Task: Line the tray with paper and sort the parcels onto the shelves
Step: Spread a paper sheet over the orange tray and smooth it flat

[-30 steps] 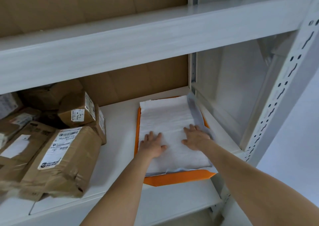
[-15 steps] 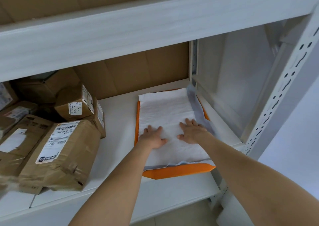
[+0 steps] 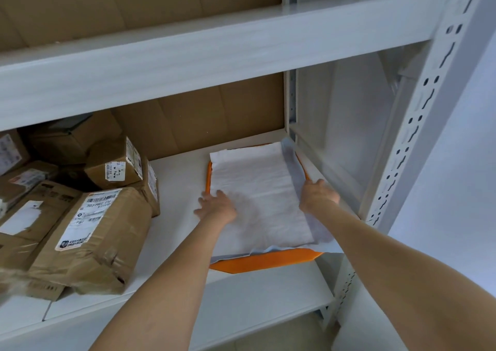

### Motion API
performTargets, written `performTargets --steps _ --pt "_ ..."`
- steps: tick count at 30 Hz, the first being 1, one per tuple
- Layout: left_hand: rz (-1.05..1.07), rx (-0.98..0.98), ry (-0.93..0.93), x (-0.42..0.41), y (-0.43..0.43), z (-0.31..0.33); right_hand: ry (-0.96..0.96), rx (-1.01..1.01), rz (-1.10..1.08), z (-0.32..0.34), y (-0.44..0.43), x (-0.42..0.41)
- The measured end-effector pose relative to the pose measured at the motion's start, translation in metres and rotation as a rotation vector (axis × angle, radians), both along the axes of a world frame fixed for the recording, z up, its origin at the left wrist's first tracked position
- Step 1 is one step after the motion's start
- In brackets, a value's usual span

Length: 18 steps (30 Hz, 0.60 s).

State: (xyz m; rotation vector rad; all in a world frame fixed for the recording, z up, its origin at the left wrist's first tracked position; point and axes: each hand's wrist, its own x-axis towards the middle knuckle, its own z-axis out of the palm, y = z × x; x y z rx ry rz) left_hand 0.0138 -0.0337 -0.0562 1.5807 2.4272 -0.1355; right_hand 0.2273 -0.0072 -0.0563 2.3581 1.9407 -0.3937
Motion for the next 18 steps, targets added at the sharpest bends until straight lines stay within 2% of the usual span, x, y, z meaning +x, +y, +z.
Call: performTargets --steps 2,4,18 --pt "0.112 0.007 -0.127 -0.009 -0.001 -0.002 0.027 -0.032 -0.039 -0.002 0.001 0.003" --pt "0.116 0.028 -0.226 -0.013 0.001 -0.005 0.052 -0.024 -0.05 -0.004 0.002 0.0" --pt "0.257 0.252 -0.523 -0.017 0.05 -0.004 0.278 0.051 0.065 0.002 0.054 -0.009"
